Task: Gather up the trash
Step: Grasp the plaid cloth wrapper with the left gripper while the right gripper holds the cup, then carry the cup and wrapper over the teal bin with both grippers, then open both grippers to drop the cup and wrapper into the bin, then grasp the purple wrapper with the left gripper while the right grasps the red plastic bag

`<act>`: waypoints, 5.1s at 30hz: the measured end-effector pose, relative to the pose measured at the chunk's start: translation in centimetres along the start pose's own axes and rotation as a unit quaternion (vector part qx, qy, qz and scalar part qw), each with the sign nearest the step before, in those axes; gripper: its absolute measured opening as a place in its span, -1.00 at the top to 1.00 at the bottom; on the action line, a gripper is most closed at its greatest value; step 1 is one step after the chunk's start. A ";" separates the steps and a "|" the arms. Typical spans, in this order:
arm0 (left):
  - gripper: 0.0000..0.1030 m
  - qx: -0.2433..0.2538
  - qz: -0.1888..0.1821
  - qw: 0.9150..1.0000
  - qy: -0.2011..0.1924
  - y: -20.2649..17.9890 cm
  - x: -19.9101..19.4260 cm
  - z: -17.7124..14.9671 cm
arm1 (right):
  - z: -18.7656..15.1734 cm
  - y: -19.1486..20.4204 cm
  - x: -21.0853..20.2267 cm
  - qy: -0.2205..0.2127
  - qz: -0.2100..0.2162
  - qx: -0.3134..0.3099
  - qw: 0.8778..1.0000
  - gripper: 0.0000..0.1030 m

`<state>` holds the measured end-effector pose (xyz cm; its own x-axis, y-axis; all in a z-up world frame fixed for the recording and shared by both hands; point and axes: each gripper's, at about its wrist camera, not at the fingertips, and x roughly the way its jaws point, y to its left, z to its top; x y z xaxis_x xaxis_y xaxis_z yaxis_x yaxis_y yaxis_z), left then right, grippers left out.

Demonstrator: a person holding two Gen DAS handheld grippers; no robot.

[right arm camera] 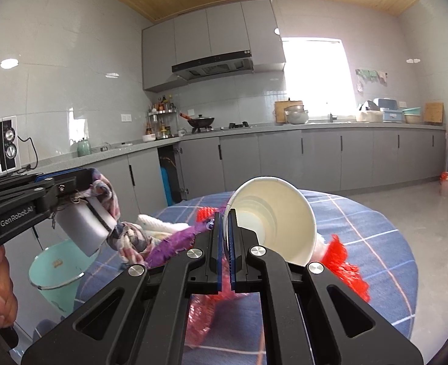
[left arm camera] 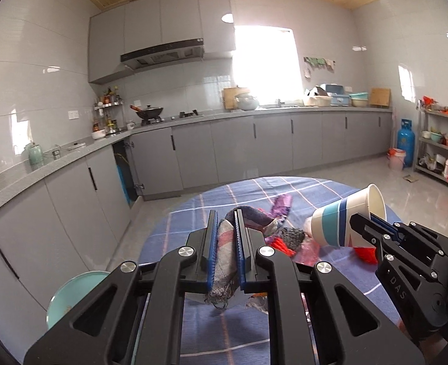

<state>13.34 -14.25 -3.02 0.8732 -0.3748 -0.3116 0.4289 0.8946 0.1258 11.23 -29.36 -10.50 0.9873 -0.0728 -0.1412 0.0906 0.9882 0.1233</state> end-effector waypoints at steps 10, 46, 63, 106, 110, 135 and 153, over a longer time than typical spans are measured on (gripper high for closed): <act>0.78 -0.015 0.059 0.998 -0.011 3.4 -1.4 -0.1 | 1.6 2.8 1.9 -0.008 0.048 -0.002 0.999 0.92; 0.78 -0.061 0.275 0.960 0.011 18.5 -4.2 -4.1 | 3.0 18.0 9.6 0.027 0.221 -0.039 0.974 0.92; 0.78 -0.064 0.325 0.943 0.019 20.9 -4.3 -5.1 | 2.5 22.5 13.0 0.043 0.256 -0.054 0.964 0.92; -0.03 -0.062 0.303 0.950 0.041 21.2 -1.3 -7.5 | -0.8 25.6 16.3 0.108 0.286 -0.083 0.948 0.18; -0.05 -0.065 0.305 0.949 0.043 21.4 -1.3 -7.6 | -0.9 25.4 16.2 0.107 0.279 -0.084 0.951 0.18; -0.32 -0.068 0.291 0.952 0.069 20.8 -0.6 -8.5 | 0.1 21.6 13.6 0.123 0.188 -0.099 0.969 -0.01; -0.43 -0.026 0.188 0.978 0.082 12.6 3.9 -6.1 | 2.2 10.8 9.0 0.128 0.103 -0.057 0.985 -0.03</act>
<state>20.70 -2.99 -8.44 0.9160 0.0235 -0.4005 0.0687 0.9743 0.2144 21.35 -19.59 -8.26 0.9161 0.1536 -0.3703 -0.1388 0.9881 0.0665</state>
